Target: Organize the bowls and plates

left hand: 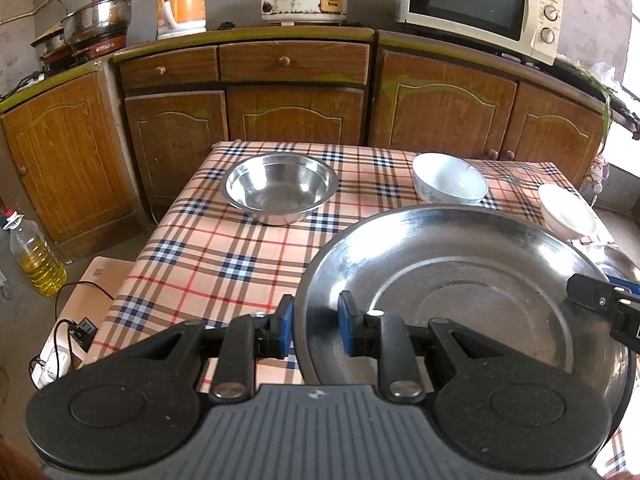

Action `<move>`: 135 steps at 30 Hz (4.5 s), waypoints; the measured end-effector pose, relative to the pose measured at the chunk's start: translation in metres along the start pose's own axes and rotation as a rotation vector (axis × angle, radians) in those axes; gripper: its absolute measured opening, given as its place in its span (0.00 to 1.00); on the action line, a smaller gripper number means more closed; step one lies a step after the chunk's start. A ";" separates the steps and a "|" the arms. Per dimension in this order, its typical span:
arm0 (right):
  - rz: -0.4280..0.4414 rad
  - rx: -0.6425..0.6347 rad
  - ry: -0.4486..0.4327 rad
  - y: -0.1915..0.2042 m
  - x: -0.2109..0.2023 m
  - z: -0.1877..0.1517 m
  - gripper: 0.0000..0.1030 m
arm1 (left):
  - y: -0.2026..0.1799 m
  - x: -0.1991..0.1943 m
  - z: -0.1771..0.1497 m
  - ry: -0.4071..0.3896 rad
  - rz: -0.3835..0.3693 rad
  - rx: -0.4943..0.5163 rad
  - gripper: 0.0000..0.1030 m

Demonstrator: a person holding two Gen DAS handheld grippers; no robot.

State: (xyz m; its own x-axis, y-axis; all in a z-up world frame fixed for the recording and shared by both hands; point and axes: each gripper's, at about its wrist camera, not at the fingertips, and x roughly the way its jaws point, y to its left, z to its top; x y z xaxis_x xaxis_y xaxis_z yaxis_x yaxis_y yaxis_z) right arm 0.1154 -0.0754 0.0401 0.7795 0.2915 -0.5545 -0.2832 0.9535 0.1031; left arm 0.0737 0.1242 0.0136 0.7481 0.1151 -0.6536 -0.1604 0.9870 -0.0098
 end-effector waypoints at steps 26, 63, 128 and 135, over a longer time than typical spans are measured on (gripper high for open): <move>-0.036 0.053 -0.012 -0.036 -0.009 -0.007 0.21 | -0.030 0.006 -0.003 0.005 -0.046 0.019 0.22; -0.109 0.126 -0.030 -0.083 -0.018 -0.012 0.21 | -0.074 0.017 -0.002 0.004 -0.110 0.084 0.22; -0.099 0.096 0.037 -0.104 0.056 0.001 0.21 | -0.089 0.071 0.010 0.027 -0.075 0.113 0.22; -0.095 0.085 0.060 -0.101 0.071 -0.002 0.21 | -0.086 0.081 0.010 0.045 -0.063 0.104 0.22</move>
State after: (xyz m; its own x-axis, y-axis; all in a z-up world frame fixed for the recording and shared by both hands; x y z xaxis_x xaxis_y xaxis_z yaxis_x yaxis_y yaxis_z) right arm 0.1978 -0.1511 -0.0110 0.7649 0.1966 -0.6134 -0.1588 0.9805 0.1162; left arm 0.1549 0.0501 -0.0310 0.7247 0.0496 -0.6872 -0.0447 0.9987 0.0249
